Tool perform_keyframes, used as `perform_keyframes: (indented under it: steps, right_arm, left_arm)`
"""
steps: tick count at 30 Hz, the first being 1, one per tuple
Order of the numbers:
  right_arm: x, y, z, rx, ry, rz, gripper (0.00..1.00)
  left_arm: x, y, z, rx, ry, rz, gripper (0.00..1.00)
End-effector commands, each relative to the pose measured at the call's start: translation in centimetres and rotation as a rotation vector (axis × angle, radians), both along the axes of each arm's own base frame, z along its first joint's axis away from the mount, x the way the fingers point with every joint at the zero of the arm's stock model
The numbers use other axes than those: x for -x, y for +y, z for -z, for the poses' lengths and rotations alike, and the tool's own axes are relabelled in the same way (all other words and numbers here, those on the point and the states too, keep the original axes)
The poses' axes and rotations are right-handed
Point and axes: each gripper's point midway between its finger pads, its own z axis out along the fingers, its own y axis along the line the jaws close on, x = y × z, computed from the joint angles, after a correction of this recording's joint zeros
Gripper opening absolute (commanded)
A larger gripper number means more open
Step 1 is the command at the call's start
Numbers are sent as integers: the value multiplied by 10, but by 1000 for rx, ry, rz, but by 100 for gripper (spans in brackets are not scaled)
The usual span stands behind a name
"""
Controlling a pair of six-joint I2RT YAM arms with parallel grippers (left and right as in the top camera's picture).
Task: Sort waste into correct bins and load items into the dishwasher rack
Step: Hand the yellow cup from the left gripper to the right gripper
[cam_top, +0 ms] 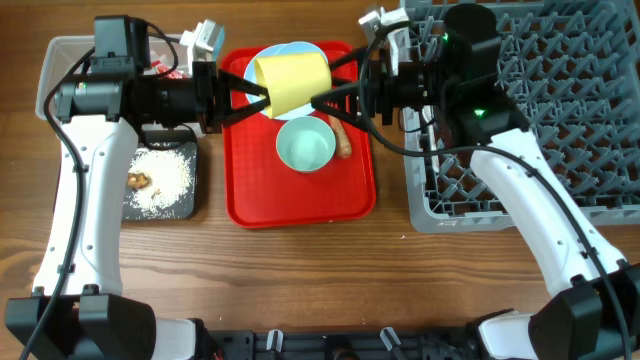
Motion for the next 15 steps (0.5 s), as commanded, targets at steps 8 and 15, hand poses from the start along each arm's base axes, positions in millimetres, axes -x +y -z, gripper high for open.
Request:
perform_keyframes:
  steps: [8, 15]
  right_arm:
    - [-1, 5, -11, -37, -67, -13, 85]
    - [-2, -7, -16, -50, -130, -35, 94]
  left_arm:
    - [11, -3, -13, 90, 21, 47, 4]
    - [10, -2, -13, 94, 18, 46, 4]
